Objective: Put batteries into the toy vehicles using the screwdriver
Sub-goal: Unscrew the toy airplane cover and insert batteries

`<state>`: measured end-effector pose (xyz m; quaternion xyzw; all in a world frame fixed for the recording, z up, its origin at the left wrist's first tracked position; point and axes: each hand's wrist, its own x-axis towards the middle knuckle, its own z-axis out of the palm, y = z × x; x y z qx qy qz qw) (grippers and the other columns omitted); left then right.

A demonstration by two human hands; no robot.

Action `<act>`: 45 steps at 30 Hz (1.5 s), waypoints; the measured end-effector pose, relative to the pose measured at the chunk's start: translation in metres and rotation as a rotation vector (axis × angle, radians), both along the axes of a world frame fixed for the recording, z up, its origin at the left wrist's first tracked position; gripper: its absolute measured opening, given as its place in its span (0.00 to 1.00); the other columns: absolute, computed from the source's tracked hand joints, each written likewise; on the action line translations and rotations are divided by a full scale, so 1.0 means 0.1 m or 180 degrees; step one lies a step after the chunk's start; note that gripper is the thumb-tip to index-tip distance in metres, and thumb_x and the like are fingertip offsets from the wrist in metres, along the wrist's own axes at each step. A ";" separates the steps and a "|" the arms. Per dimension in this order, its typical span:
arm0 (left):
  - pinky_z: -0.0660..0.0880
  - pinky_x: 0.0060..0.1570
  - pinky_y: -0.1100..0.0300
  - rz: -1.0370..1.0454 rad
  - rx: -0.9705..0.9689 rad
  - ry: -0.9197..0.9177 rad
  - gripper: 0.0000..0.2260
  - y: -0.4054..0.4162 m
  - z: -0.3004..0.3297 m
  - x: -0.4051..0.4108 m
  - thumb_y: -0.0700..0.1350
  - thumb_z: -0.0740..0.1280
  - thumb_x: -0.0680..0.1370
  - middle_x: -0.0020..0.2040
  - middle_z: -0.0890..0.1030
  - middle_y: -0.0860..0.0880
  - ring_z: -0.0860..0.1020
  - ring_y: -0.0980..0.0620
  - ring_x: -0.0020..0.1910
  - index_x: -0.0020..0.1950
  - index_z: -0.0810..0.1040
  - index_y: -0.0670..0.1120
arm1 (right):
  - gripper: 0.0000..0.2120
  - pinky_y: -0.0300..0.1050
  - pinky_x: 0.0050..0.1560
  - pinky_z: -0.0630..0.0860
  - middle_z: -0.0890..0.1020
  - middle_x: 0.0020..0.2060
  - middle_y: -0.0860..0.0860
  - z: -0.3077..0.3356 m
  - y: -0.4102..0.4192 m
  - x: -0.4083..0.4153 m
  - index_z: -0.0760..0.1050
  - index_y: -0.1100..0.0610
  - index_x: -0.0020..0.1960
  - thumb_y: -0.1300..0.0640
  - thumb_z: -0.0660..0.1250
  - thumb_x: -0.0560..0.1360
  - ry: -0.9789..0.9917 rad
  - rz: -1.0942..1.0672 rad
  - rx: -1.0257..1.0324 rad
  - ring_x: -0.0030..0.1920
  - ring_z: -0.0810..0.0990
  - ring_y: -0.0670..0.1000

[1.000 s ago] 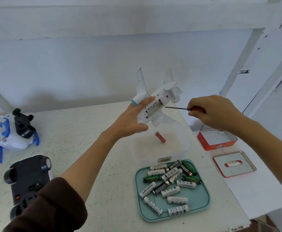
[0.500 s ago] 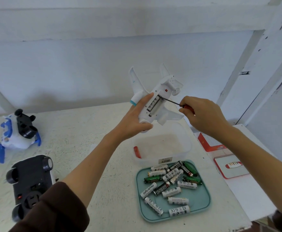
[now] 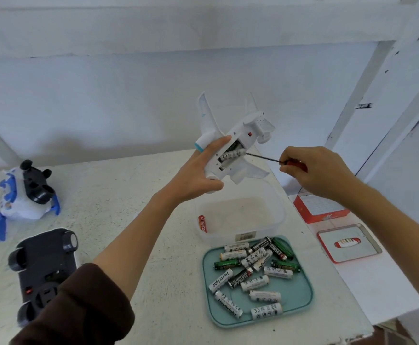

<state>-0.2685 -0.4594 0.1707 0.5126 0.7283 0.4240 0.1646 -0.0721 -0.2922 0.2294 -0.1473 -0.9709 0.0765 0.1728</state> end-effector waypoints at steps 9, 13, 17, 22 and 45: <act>0.80 0.47 0.48 0.0025 -0.0097 0.0147 0.40 0.02 0.02 -0.05 0.45 0.68 0.66 0.65 0.66 0.49 0.73 0.47 0.51 0.67 0.53 0.76 | 0.05 0.37 0.30 0.61 0.70 0.27 0.40 -0.05 0.02 0.07 0.75 0.58 0.45 0.56 0.64 0.76 -0.0098 -0.0060 -0.0045 0.28 0.67 0.41; 0.81 0.47 0.51 0.0005 0.0050 -0.0026 0.40 0.05 -0.02 -0.03 0.45 0.69 0.66 0.66 0.66 0.49 0.74 0.47 0.53 0.66 0.54 0.77 | 0.05 0.38 0.31 0.62 0.71 0.29 0.41 -0.09 -0.08 -0.04 0.74 0.57 0.46 0.55 0.63 0.77 -0.0091 -0.0005 -0.0016 0.30 0.69 0.44; 0.79 0.47 0.58 0.0018 0.0219 -0.0330 0.40 0.06 -0.02 0.01 0.44 0.70 0.66 0.67 0.66 0.50 0.74 0.50 0.56 0.68 0.55 0.72 | 0.06 0.43 0.36 0.66 0.73 0.34 0.45 -0.17 -0.22 -0.17 0.73 0.57 0.48 0.54 0.61 0.78 -0.0049 0.0044 -0.0077 0.36 0.72 0.51; 0.80 0.47 0.56 0.0014 0.0345 -0.0452 0.41 0.07 -0.04 0.05 0.43 0.71 0.67 0.66 0.65 0.52 0.74 0.51 0.56 0.71 0.56 0.70 | 0.06 0.46 0.39 0.71 0.75 0.38 0.48 -0.20 -0.36 -0.29 0.71 0.57 0.50 0.54 0.59 0.79 -0.0043 -0.0033 -0.0088 0.40 0.74 0.54; 0.79 0.45 0.63 0.0180 0.0836 -0.1041 0.39 0.16 0.02 0.22 0.42 0.68 0.66 0.67 0.65 0.55 0.75 0.51 0.57 0.67 0.54 0.71 | 0.03 0.33 0.24 0.49 0.75 0.30 0.54 -0.46 -0.60 -0.30 0.70 0.62 0.44 0.62 0.64 0.74 0.0641 -0.0233 0.0359 0.21 0.60 0.54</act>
